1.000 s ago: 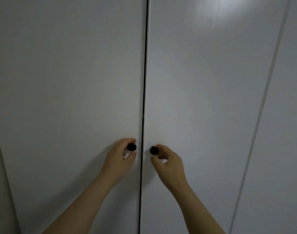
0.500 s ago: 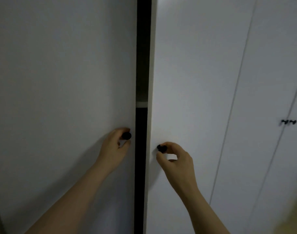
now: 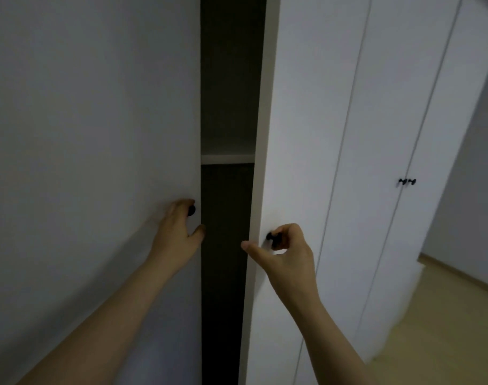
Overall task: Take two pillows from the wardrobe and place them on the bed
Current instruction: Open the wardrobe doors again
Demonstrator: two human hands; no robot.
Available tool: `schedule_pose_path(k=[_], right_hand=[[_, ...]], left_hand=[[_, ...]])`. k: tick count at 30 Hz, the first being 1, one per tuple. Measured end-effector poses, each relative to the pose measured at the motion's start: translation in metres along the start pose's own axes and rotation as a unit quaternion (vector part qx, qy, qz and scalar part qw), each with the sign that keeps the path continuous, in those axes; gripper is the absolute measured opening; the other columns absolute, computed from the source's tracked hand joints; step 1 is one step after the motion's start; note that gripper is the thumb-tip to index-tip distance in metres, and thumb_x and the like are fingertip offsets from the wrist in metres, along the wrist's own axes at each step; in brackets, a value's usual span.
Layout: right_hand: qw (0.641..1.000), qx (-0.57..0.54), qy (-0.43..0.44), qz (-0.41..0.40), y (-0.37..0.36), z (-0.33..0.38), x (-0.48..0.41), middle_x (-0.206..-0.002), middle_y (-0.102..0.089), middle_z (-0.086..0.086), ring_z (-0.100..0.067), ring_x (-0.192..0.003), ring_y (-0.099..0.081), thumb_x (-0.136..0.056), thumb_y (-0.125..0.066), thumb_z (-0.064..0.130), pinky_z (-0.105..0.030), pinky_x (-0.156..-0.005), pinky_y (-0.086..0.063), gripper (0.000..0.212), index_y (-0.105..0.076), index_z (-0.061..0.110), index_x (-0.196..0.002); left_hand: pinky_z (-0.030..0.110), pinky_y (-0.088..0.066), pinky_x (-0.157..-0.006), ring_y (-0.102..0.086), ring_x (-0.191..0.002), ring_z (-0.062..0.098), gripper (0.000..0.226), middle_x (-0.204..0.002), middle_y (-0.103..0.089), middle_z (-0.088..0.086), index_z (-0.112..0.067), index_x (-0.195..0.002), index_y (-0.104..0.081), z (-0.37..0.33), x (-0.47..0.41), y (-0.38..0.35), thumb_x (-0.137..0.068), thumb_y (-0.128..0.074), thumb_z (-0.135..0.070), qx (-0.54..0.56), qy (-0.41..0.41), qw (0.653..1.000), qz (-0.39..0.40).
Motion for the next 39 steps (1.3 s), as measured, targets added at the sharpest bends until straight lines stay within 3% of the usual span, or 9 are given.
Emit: schedule_pose_path(k=[3,5,7,11,14,17,25,34,39], right_hand=[[1.0,0.016,-0.005,-0.016,0.008,-0.003,0.004,-0.083,-0.054,0.012,-0.008,-0.074,-0.057,-0.061,-0.081,0.05,-0.009,-0.057,-0.04,0.051,-0.047,0.027,-0.091],[0.999,0.025,-0.008,-0.024,0.015,-0.005,0.006,-0.082,-0.053,0.014,-0.008,-0.072,-0.057,-0.062,-0.081,0.049,-0.007,-0.056,-0.039,0.049,-0.047,0.028,-0.09],[0.999,0.031,-0.002,-0.029,0.022,-0.007,0.008,-0.08,-0.053,0.015,-0.008,-0.071,-0.056,-0.063,-0.08,0.047,-0.007,-0.055,-0.038,0.045,-0.046,0.03,-0.086],[0.998,0.047,0.016,-0.034,0.031,-0.008,0.012,-0.079,-0.052,0.014,-0.01,-0.07,-0.056,-0.066,-0.079,0.044,-0.008,-0.055,-0.04,0.041,-0.042,0.034,-0.081],[0.998,0.044,0.021,-0.029,0.039,-0.01,0.014,-0.079,-0.053,0.012,-0.012,-0.071,-0.056,-0.066,-0.078,0.042,-0.011,-0.056,-0.042,0.039,-0.042,0.033,-0.08],[0.998,0.043,0.024,-0.027,0.05,-0.011,0.017,-0.079,-0.053,0.012,-0.011,-0.071,-0.056,-0.067,-0.078,0.04,-0.01,-0.056,-0.042,0.037,-0.043,0.033,-0.08],[0.999,0.044,0.02,-0.02,0.085,-0.016,0.024,-0.08,-0.054,0.01,-0.011,-0.072,-0.056,-0.07,-0.075,0.037,-0.01,-0.056,-0.042,0.034,-0.043,0.034,-0.082],[0.996,0.076,-0.003,-0.041,0.138,-0.031,0.032,-0.086,-0.055,0.012,-0.009,-0.074,-0.058,-0.073,-0.073,0.038,-0.011,-0.06,-0.044,0.041,-0.044,0.031,-0.101],[0.991,0.098,-0.008,-0.094,0.177,-0.038,0.041,-0.101,-0.065,0.008,-0.01,-0.082,-0.065,-0.078,-0.069,0.036,-0.025,-0.072,-0.058,0.045,-0.051,0.029,-0.118]], left_hand=[[0.037,-0.033,-0.109,-0.036,-0.131,0.023,0.061,-0.146,-0.031,0.011,-0.009,-0.143,-0.029,-0.009,0.008,-0.007,-0.089,-0.057,-0.018,0.021,0.031,0.999,0.003],[0.047,-0.033,-0.111,-0.03,-0.137,0.025,0.062,-0.152,-0.021,0.009,-0.009,-0.144,-0.026,-0.014,0.013,-0.009,-0.09,-0.055,-0.018,0.024,0.038,0.999,0.005],[0.048,-0.033,-0.111,-0.025,-0.14,0.023,0.061,-0.155,-0.017,0.007,-0.011,-0.144,-0.026,-0.018,0.018,-0.009,-0.091,-0.055,-0.019,0.024,0.042,0.999,0.004],[0.04,-0.035,-0.109,-0.031,-0.135,0.017,0.058,-0.152,-0.025,0.005,-0.018,-0.142,-0.03,-0.03,0.027,-0.013,-0.09,-0.055,-0.023,0.045,0.031,0.999,0.006],[0.027,-0.037,-0.098,-0.038,-0.12,0.006,0.054,-0.142,-0.041,0.003,-0.021,-0.139,-0.036,-0.04,0.035,-0.021,-0.089,-0.057,-0.025,0.076,0.033,0.997,0.008],[0.025,-0.037,-0.093,-0.045,-0.12,0.011,0.051,-0.137,-0.047,0.002,-0.022,-0.136,-0.039,-0.048,0.042,-0.028,-0.089,-0.057,-0.027,0.075,0.032,0.997,0.015],[0.019,-0.038,-0.084,-0.044,-0.113,0.006,0.049,-0.135,-0.048,-0.002,-0.027,-0.133,-0.042,-0.074,0.056,-0.051,-0.087,-0.059,-0.03,0.077,0.029,0.996,0.046],[0.019,-0.041,-0.081,-0.049,-0.115,0.007,0.047,-0.134,-0.049,-0.006,-0.034,-0.13,-0.043,-0.106,0.068,-0.088,-0.085,-0.06,-0.031,0.099,0.033,0.988,0.111],[0.016,-0.041,-0.08,-0.051,-0.113,0.007,0.045,-0.13,-0.051,-0.007,-0.034,-0.128,-0.046,-0.12,0.075,-0.103,-0.086,-0.06,-0.03,0.133,0.013,0.981,0.139]])
Point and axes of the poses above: each hand's wrist, its own x-axis away from the middle knuckle, its own y-axis out of the back of the hand, z = x × y, the point moved 4 cm from there along -x, towards the middle knuckle
